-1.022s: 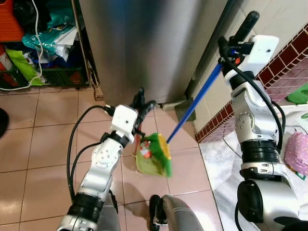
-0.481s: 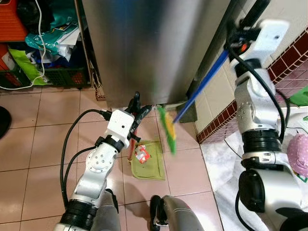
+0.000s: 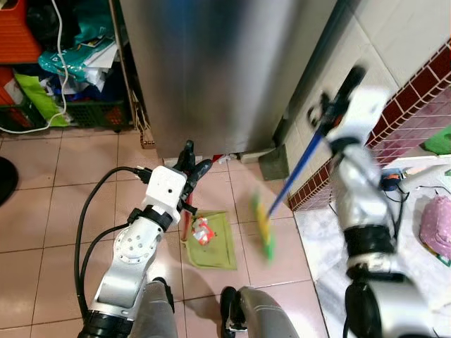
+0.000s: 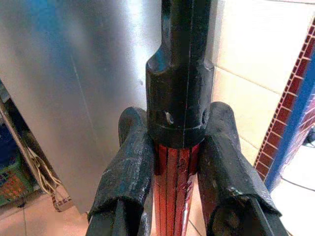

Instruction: Sweep floor

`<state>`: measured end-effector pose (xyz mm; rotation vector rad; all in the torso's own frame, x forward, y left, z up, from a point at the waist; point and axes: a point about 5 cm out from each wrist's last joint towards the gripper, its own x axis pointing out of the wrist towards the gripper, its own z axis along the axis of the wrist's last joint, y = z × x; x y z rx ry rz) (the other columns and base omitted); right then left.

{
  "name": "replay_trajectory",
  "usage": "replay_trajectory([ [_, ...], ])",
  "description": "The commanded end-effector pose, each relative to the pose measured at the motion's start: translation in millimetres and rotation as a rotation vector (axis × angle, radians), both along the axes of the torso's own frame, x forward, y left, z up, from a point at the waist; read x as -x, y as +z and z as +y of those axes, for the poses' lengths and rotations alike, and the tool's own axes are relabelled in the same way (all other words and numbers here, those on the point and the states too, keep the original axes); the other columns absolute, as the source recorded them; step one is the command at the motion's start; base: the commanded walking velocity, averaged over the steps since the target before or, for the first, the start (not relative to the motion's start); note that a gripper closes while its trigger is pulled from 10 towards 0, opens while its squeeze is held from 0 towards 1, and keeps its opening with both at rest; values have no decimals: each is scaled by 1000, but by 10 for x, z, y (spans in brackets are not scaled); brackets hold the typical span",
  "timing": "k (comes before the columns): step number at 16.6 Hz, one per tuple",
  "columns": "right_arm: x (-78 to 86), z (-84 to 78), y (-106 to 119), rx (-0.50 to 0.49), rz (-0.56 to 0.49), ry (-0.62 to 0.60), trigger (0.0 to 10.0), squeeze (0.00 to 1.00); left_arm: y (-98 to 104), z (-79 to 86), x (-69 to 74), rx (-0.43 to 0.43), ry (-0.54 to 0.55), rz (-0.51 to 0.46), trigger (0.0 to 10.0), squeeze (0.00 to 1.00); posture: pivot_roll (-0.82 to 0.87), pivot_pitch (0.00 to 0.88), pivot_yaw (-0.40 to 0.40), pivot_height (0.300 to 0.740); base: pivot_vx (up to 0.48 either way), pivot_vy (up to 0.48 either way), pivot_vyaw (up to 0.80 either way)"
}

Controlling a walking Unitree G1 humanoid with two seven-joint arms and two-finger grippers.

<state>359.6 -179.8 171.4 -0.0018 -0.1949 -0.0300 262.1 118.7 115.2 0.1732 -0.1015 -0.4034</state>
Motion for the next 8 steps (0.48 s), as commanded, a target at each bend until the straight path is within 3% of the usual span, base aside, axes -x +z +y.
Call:
replay_trajectory([
  [1, 8, -32, 79, 18, -32, -19, 10000, 0, 50, -7, 15, 7, -4, -8, 10000, 0, 10, 150, -68, 740, 0, 0, -619],
  [3, 32, 6, -10, 0, -2, -22, 10000, 0, 105, -13, 4, 31, 1, 2, 10000, 0, 13, 147, -66, 740, 0, 0, -800],
  [8, 23, -11, -91, -13, 38, -24, 10000, 0, 168, -1, -23, 69, 10, 2, 10000, 0, 13, 143, -70, 740, 0, 262, -800],
])
